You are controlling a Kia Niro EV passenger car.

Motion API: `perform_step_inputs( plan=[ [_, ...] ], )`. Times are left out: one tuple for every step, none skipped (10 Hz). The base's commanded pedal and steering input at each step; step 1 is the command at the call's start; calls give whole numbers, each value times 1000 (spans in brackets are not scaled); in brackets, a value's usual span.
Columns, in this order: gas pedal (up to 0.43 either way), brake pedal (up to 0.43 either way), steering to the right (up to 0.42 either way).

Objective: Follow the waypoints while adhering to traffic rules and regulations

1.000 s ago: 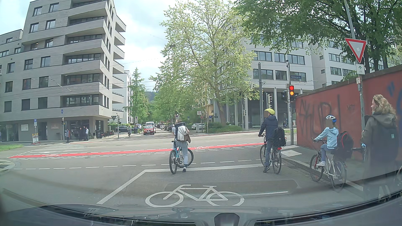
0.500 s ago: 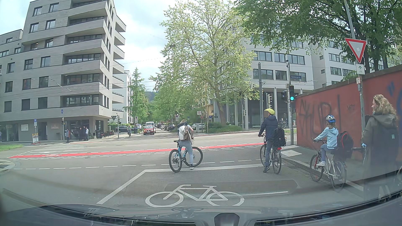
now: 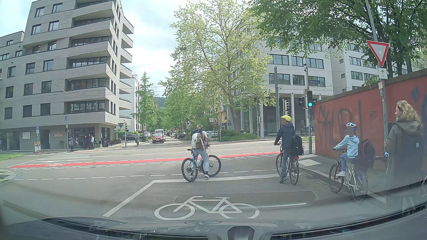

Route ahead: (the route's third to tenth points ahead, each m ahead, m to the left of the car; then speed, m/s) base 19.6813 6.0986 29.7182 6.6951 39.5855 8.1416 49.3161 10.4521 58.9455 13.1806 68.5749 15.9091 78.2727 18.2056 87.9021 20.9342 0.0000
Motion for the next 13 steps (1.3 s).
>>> perform_step_inputs(
  plan=[
    [0,262,-11],
    [0,262,-12],
    [0,262,-12],
    [0,262,-12],
    [0,268,-11],
    [0,262,-12],
    [0,268,-12],
    [0,268,-12],
    [0,262,-12],
    [0,262,-12],
    [0,262,-11],
    [0,262,-11],
    [0,262,-12]
  ],
)
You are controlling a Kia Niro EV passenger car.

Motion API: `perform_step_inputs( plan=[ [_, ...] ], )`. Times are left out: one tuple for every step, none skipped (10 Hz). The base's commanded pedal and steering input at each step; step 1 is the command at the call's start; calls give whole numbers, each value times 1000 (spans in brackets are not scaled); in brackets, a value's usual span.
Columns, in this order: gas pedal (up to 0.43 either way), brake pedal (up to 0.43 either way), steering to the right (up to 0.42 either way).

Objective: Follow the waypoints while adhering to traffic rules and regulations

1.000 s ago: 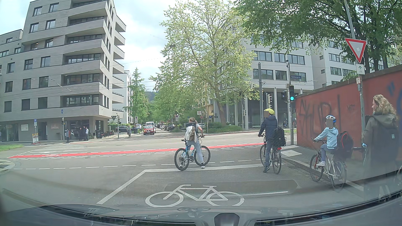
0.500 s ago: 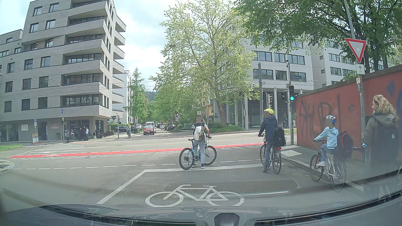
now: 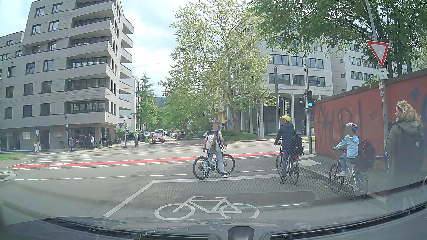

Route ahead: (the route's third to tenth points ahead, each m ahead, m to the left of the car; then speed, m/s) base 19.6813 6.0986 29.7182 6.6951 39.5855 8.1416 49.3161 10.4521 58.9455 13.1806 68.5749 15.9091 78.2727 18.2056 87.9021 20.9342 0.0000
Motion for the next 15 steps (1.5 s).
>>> perform_step_inputs(
  plan=[
    [0,262,-12],
    [0,262,-12],
    [0,262,-12],
    [0,262,-12],
    [0,262,-12],
    [0,268,-13],
    [0,262,-14],
    [0,262,-14],
    [0,262,-14],
    [0,262,-14],
    [0,268,-14],
    [0,268,-14],
    [0,262,-14],
    [0,262,-14],
    [0,262,-14]
  ],
)
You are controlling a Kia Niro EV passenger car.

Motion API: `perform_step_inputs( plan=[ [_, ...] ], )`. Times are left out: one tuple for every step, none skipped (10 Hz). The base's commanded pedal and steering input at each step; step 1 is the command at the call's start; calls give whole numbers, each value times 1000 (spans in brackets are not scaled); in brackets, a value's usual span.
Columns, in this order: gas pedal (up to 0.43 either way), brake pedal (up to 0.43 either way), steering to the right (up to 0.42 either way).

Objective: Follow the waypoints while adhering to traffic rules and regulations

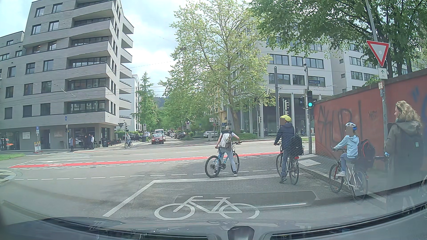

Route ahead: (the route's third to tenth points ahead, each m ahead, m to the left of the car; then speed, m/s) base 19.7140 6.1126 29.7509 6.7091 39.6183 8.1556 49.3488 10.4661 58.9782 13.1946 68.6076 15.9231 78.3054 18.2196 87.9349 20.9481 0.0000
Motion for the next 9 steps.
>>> perform_step_inputs(
  plan=[
    [0,268,-14],
    [0,262,-14],
    [0,268,-14],
    [0,262,-14],
    [0,262,-14],
    [0,262,-14],
    [0,268,-14],
    [0,262,-14],
    [0,262,-14]
  ],
)
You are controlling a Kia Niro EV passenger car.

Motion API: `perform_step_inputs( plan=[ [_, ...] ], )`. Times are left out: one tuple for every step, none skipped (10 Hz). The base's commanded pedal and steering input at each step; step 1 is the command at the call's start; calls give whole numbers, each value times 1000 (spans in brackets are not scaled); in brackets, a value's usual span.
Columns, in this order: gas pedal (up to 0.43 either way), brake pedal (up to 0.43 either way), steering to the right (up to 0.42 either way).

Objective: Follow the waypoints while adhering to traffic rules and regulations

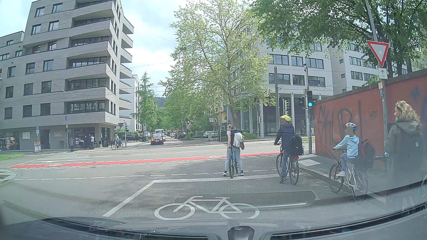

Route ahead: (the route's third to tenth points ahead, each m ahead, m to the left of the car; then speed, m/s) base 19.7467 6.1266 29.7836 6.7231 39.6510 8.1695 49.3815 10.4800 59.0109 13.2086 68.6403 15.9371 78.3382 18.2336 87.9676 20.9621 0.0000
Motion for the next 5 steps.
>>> perform_step_inputs(
  plan=[
    [0,262,-14],
    [0,262,-14],
    [0,262,-14],
    [0,262,-14],
    [0,268,-14]
  ],
)
